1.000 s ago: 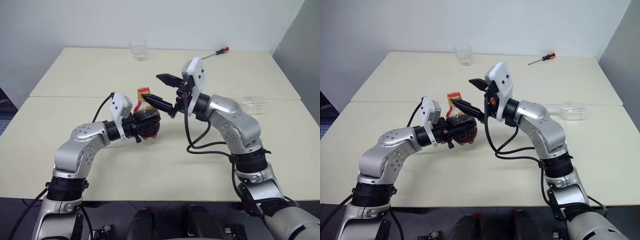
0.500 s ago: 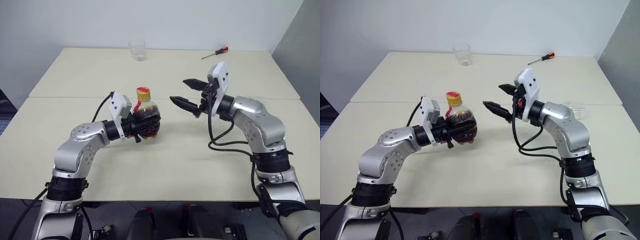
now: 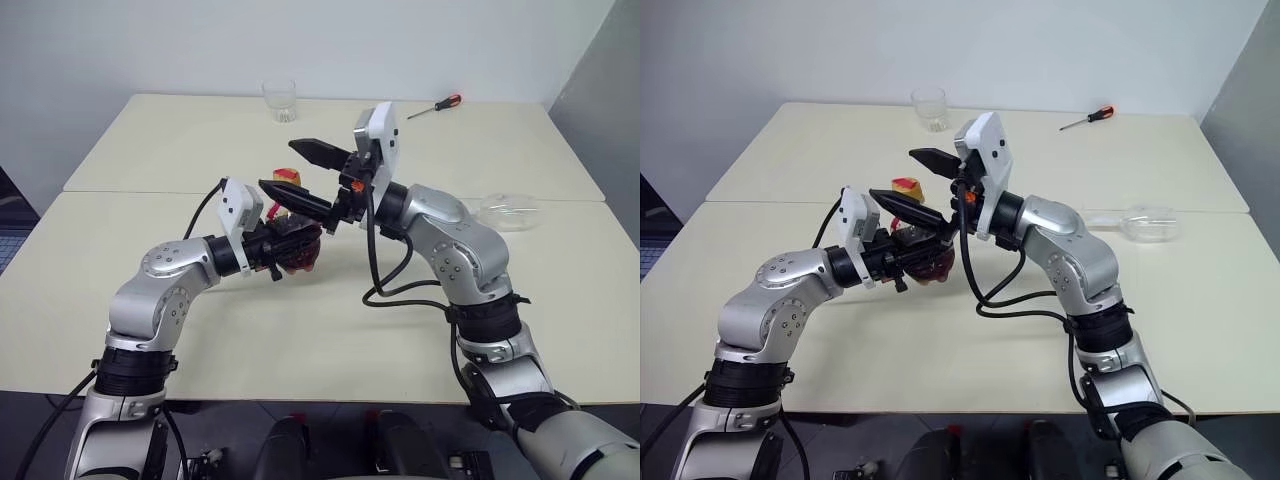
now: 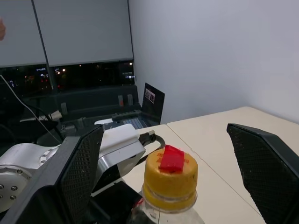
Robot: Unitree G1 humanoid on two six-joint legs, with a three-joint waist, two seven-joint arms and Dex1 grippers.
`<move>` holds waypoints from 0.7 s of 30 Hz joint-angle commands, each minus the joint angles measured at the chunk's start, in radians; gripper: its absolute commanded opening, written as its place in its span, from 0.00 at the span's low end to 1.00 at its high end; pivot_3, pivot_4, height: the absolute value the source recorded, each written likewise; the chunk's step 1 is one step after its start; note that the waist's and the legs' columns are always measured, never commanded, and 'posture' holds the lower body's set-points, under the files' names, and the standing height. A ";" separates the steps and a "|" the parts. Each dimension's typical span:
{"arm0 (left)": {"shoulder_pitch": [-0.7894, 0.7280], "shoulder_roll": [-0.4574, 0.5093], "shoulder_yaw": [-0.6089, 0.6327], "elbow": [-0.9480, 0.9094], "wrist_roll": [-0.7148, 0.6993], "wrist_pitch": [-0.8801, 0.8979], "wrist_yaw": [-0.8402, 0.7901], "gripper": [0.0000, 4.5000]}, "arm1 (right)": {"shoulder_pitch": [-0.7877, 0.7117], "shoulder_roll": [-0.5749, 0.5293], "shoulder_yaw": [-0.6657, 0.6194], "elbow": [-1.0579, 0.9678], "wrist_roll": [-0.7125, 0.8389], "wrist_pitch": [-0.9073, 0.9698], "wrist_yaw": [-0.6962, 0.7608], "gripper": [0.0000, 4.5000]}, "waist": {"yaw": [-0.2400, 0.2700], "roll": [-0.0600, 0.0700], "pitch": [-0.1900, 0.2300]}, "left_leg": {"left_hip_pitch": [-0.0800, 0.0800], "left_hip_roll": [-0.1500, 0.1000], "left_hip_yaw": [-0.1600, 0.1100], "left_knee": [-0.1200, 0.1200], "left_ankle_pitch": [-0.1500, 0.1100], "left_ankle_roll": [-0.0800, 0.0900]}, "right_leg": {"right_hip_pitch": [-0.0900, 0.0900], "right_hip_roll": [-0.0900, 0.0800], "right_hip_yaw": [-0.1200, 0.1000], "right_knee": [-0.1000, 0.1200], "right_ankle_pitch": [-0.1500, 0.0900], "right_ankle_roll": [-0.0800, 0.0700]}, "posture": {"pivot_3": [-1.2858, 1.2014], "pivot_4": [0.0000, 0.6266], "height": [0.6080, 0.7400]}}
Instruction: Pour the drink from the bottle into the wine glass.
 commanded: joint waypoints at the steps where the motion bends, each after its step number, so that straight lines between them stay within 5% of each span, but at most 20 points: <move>1: -0.008 0.011 0.023 -0.043 -0.005 -0.021 -0.003 0.22 | -0.027 -0.001 -0.006 -0.008 -0.009 -0.037 0.011 1.00 | 0.000 0.000 0.000 | 0.000 0.000 0.000 0.000 0.000 0.000 | 0.000 0.000 0.000 0.000 0.000 0.000 | 0.52 0.24 1.00; 21: -0.024 -0.009 0.014 -0.030 0.001 -0.028 0.006 0.22 | -0.001 -0.100 -0.046 -0.013 -0.045 -0.031 0.017 1.00 | -0.001 0.000 0.000 | 0.000 0.000 0.000 0.000 0.000 0.000 | 0.000 0.000 0.000 0.000 0.000 0.000 | 0.52 0.24 1.00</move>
